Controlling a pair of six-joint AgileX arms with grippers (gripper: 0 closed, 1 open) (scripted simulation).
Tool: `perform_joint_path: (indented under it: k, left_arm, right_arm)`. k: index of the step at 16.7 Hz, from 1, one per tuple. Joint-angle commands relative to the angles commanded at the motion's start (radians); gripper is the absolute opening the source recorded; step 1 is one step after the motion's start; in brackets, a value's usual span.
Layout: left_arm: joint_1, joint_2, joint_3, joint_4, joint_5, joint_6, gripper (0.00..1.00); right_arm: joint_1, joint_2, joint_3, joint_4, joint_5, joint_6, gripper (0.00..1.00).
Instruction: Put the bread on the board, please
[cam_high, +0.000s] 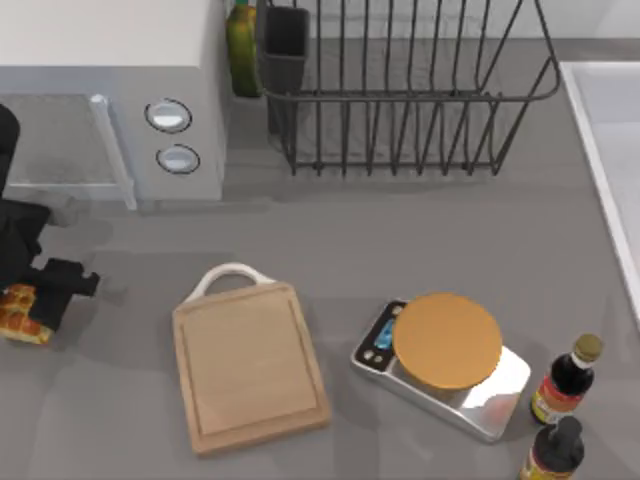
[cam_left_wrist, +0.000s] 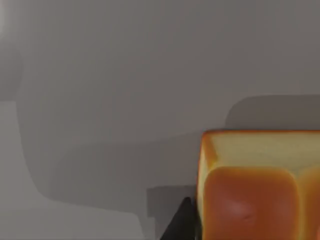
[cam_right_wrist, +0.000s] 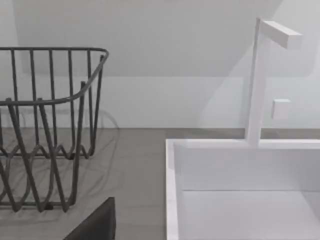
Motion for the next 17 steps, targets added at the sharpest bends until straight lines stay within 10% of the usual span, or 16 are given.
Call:
perform_joint_path:
  k: [17]
  left_arm:
    - [-0.014,-0.250,0.165,-0.335,-0.011,-0.019,0.00]
  right_arm:
    - [0.000,0.000,0.000,0.000,0.000,0.000,1.00]
